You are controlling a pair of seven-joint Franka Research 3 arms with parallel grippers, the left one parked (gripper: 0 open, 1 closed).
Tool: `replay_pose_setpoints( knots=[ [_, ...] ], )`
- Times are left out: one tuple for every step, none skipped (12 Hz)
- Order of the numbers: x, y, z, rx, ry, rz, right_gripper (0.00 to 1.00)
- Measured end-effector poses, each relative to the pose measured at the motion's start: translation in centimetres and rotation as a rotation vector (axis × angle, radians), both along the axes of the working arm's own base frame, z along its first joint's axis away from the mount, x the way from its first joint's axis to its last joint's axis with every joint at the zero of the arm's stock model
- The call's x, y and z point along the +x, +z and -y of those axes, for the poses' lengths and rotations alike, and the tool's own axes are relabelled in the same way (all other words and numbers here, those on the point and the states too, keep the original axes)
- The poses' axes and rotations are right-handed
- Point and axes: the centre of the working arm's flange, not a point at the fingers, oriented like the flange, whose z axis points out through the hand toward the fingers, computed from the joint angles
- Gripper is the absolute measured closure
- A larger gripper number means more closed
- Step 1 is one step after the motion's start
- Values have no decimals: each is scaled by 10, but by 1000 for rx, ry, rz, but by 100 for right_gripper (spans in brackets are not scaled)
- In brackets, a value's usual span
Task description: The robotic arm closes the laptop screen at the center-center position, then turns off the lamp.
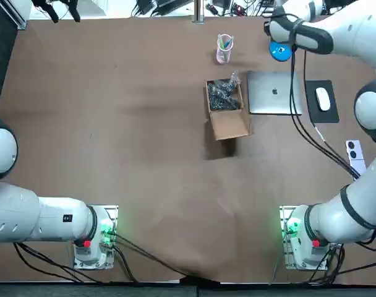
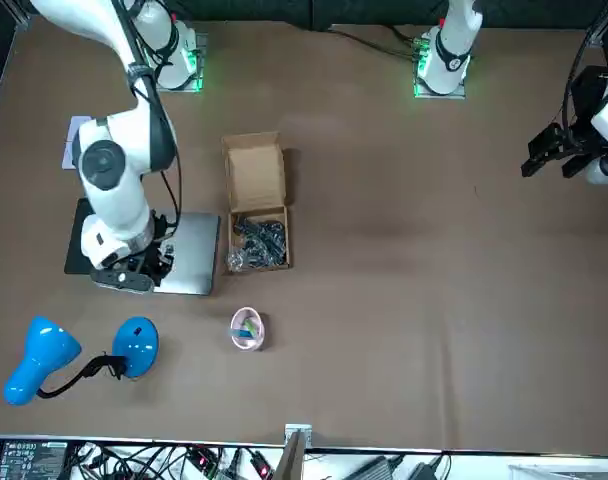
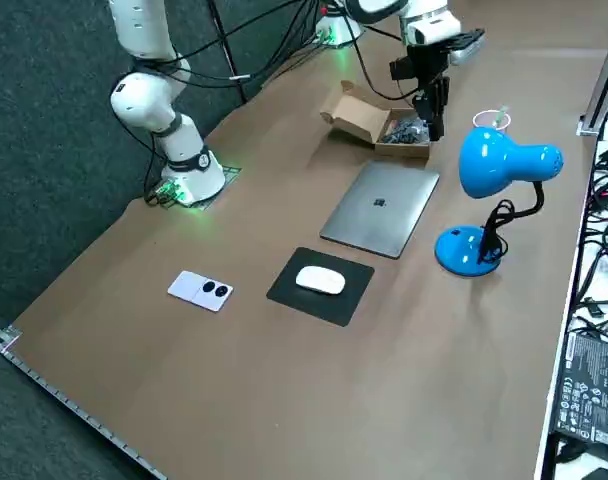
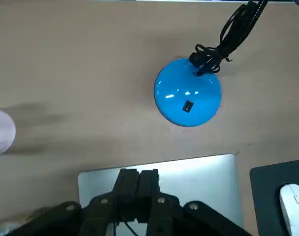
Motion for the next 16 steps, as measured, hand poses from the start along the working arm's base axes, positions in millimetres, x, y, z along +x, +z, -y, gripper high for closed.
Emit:
replay_pose_setpoints(
  knots=[
    [2,-3,-6,-17,-19,8,99],
    [6,-8,-9,-37,-36,14,99],
    [9,-13,-10,-54,-55,25,99],
    [13,-18,-11,-70,-75,39,99],
    [16,-23,-10,-92,-93,53,99],
    [17,-30,-9,-115,-113,67,99],
    [18,-39,-9,-137,-135,82,99],
    [19,-48,-10,-157,-158,99,99],
    [19,-57,-11,-174,-183,117,99],
    [20,-65,-12,-190,-207,137,99],
    [21,-72,-13,-205,-228,158,99],
    [22,-77,-13,-215,-248,178,99],
    [24,-82,-12,-220,-266,192,99],
    [26,-89,-10,-231,-288,210,99],
    [27,-93,-8,-235,-291,212,99],
    [28,-96,-6,-237,-294,213,99]
  ],
)
